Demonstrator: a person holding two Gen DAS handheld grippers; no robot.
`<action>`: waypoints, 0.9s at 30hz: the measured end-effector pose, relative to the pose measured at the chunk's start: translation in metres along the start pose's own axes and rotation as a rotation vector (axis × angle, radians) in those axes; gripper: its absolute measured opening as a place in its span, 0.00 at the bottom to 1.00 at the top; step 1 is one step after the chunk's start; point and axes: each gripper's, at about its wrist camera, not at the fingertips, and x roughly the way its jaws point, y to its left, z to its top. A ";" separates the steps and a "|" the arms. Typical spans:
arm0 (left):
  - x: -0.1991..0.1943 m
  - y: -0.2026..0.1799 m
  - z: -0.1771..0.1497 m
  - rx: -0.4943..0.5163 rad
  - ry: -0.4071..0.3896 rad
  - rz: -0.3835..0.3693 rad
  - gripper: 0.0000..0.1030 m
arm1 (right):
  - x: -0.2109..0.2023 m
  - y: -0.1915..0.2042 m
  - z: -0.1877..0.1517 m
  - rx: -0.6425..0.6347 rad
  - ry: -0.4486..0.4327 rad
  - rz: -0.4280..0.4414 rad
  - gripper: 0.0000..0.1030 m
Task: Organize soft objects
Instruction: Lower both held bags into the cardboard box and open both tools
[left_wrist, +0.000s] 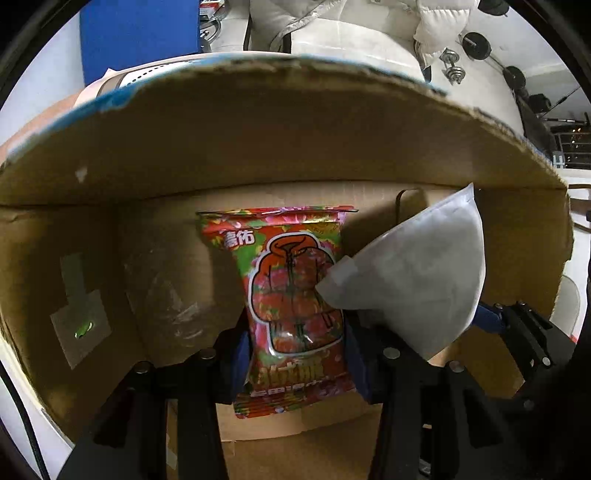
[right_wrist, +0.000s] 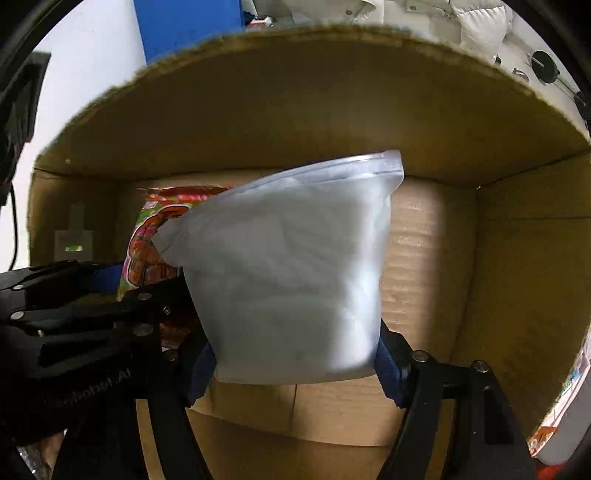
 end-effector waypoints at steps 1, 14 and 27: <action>0.001 0.000 -0.001 0.001 0.003 0.008 0.42 | 0.000 0.000 -0.002 0.003 0.000 0.002 0.75; -0.070 0.013 -0.073 -0.059 -0.177 0.121 0.96 | -0.057 0.023 -0.046 -0.045 -0.046 -0.079 1.00; -0.131 -0.002 -0.164 -0.083 -0.403 0.166 1.00 | -0.146 0.011 -0.120 -0.052 -0.266 -0.106 1.00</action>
